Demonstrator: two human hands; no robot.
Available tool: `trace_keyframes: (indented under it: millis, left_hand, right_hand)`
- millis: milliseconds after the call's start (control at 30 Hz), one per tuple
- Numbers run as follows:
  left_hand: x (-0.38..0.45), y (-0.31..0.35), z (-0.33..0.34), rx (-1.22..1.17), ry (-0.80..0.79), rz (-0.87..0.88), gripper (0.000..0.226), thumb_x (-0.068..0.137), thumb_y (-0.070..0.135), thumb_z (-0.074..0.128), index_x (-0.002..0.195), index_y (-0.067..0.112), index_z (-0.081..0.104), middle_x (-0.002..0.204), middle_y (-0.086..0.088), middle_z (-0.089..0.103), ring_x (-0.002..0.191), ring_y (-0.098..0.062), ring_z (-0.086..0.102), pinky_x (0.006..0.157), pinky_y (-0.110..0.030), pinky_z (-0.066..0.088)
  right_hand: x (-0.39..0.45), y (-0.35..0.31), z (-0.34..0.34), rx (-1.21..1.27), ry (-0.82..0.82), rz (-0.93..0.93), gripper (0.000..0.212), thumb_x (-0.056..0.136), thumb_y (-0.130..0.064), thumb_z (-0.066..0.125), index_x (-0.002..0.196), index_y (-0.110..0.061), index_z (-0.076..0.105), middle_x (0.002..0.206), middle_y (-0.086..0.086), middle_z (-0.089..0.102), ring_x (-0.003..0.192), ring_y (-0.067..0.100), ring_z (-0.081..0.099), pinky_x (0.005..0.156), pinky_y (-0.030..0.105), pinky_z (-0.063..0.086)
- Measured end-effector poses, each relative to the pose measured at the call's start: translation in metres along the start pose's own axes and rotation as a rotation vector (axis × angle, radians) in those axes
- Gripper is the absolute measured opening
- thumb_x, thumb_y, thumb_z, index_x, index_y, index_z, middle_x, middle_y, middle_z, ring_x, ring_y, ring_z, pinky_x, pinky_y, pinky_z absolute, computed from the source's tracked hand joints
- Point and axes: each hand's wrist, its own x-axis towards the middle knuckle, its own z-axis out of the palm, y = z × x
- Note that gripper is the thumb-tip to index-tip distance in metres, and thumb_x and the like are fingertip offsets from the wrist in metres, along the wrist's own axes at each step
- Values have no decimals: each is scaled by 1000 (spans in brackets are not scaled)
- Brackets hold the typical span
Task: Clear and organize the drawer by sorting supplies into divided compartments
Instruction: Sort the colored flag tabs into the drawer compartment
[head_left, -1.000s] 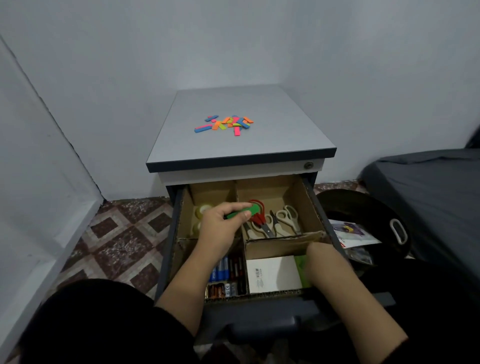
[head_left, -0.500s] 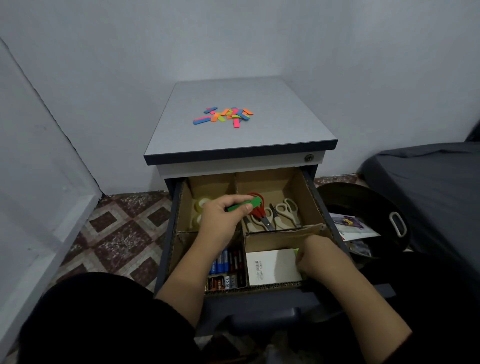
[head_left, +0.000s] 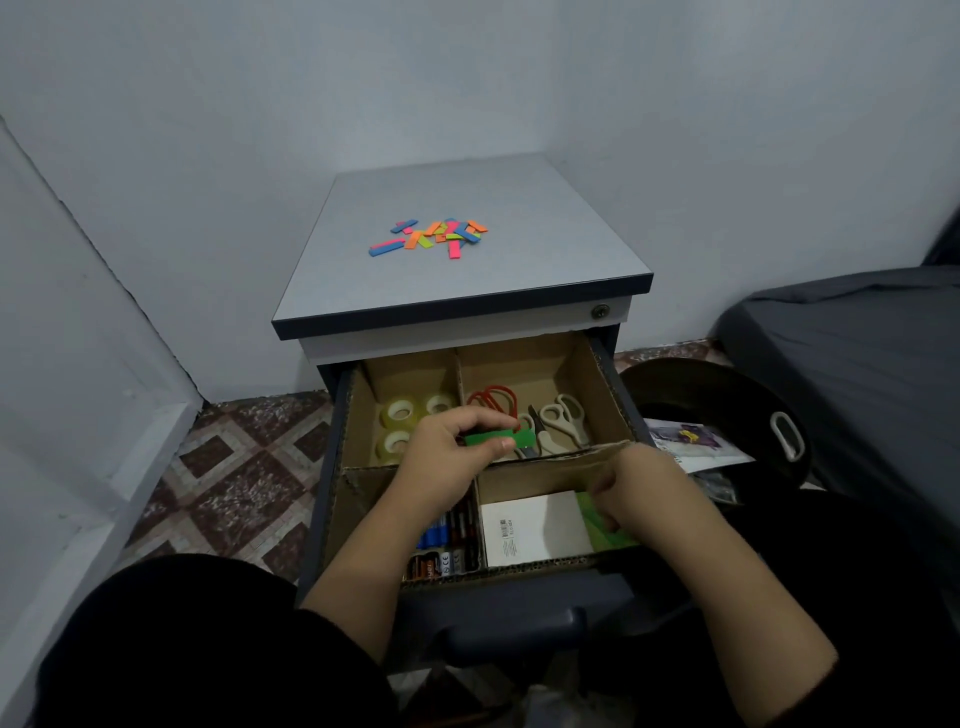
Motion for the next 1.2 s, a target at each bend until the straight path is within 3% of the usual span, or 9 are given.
trace_keyframes:
  millis: [100,167,233,367,567,733,900,1100,1200]
  left_hand:
    - [-4,9,14,153,-143,79,21,82,10,72,88,30,71,89,21,64,86,14,57,75,-5,45]
    - [-4,15,32,263,-275,101,15,84,12,70,94,22,74,90,16,64,82,7,58,71,-8,47]
    - [0,17,51,465,-403,139,16,87,16,68,102,19,74,99,7,67,89,-2,59,80,-19,52]
    - [9,14,76,633,-603,116,17,88,14,63,102,15,72,100,-3,67,92,-18,61,85,-38,52]
    - [10,13,88,817,-685,235,21,94,14,51,104,5,68,106,-9,57,97,-24,54,84,-36,46]
    - [8,8,82,838,-638,288,25,95,19,50,113,14,68,116,0,61,106,-21,56,89,-40,48]
    - [-4,20,48,716,-474,325,30,96,18,52,124,24,64,127,11,59,116,-5,51,101,-23,40]
    - [-26,14,-17,355,-127,94,28,93,10,56,105,32,69,103,25,64,100,15,54,83,-1,41]
    - [-30,-1,-27,71,112,-105,25,92,5,56,97,24,71,94,11,71,77,7,62,66,-9,49]
  right_hand:
    - [-10,7,-20,152,157,-42,20,89,-9,55,91,-16,74,78,5,71,77,19,66,70,31,54]
    - [-12,14,-27,290,241,-39,19,91,-12,56,96,-19,74,69,-1,68,66,12,62,66,31,52]
    - [-12,18,-30,362,283,-26,19,91,-13,57,97,-19,74,66,-2,67,66,10,62,69,35,55]
    - [-10,20,-34,424,294,-25,20,91,-12,57,101,-19,72,71,0,68,73,14,65,76,40,58]
    - [-2,24,-34,410,256,-42,21,92,-13,58,107,-18,71,73,1,69,74,13,65,76,39,58]
    - [0,25,-36,386,230,-43,19,93,-15,57,105,-20,71,71,0,67,72,12,64,77,38,58]
    - [-3,21,-32,252,205,-99,22,91,-12,54,98,-20,73,83,2,69,80,18,65,74,35,57]
    - [0,5,-6,-141,18,-125,18,88,-9,52,97,-10,67,91,4,58,92,25,61,73,30,49]
    - [0,-6,5,-190,-80,-70,20,91,-9,51,108,-5,61,111,12,61,107,29,59,85,35,49]
